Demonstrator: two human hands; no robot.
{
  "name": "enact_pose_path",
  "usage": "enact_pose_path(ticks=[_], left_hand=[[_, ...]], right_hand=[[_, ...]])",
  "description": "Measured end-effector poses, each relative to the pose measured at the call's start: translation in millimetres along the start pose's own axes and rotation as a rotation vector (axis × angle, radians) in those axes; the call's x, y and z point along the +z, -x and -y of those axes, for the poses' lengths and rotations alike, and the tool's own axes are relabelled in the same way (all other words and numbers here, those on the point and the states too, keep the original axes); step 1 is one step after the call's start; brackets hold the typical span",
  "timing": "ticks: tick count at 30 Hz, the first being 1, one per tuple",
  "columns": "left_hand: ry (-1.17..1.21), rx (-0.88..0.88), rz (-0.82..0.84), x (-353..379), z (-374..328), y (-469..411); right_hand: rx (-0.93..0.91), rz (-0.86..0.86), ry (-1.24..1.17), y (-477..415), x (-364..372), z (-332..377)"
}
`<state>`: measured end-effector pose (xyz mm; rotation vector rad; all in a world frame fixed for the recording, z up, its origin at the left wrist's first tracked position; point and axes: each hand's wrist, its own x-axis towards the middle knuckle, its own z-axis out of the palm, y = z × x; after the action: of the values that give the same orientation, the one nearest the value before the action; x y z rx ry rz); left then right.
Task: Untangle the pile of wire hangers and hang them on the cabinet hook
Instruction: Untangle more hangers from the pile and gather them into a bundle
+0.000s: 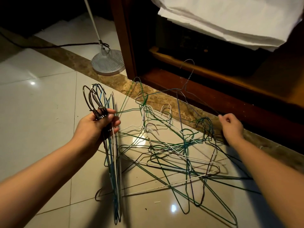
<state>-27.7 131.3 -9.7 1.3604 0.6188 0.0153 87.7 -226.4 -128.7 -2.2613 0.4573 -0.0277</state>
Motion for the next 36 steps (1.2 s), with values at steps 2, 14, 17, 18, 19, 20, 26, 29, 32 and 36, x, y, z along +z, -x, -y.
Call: enact_pose_path(ticks=[2,14,17,18,19,20,26,29,32,36], left_hand=[[0.008,0.007,-0.01,-0.2,1.0,0.8],[0.032,0.027,-0.044,4.2,7.5,18.1],[0.049,0.036,-0.039,8.3,4.4,27.1],[0.056,0.041,-0.037,10.2,2.1,30.7],[0.062,0.047,-0.034,11.5,0.0,33.5],[0.07,0.052,-0.031,12.7,-2.6,36.2],[0.064,0.086,0.007,12.6,-11.9,48.2],[0.067,0.085,0.003,15.1,-15.4,51.7],[0.083,0.093,-0.001,15.7,-19.0,51.8],[0.105,0.101,0.009,11.0,-19.7,48.9]], right_hand=[[-0.048,-0.002,-0.09,3.5,-7.1,-2.5],[-0.013,-0.212,-0.194,37.2,-36.4,11.4],[-0.057,-0.211,-0.161,54.6,-41.4,19.5],[-0.077,-0.21,-0.144,62.3,-43.7,22.7],[-0.097,-0.214,-0.127,70.9,-47.1,25.5],[-0.116,-0.226,-0.114,79.6,-51.4,28.3],[-0.117,-0.286,-0.067,108.8,-86.5,35.9],[-0.081,-0.166,0.044,105.7,-86.1,45.4],[-0.146,-0.065,0.193,99.1,-83.1,61.9],[-0.271,0.17,0.455,101.3,-83.0,83.6]])
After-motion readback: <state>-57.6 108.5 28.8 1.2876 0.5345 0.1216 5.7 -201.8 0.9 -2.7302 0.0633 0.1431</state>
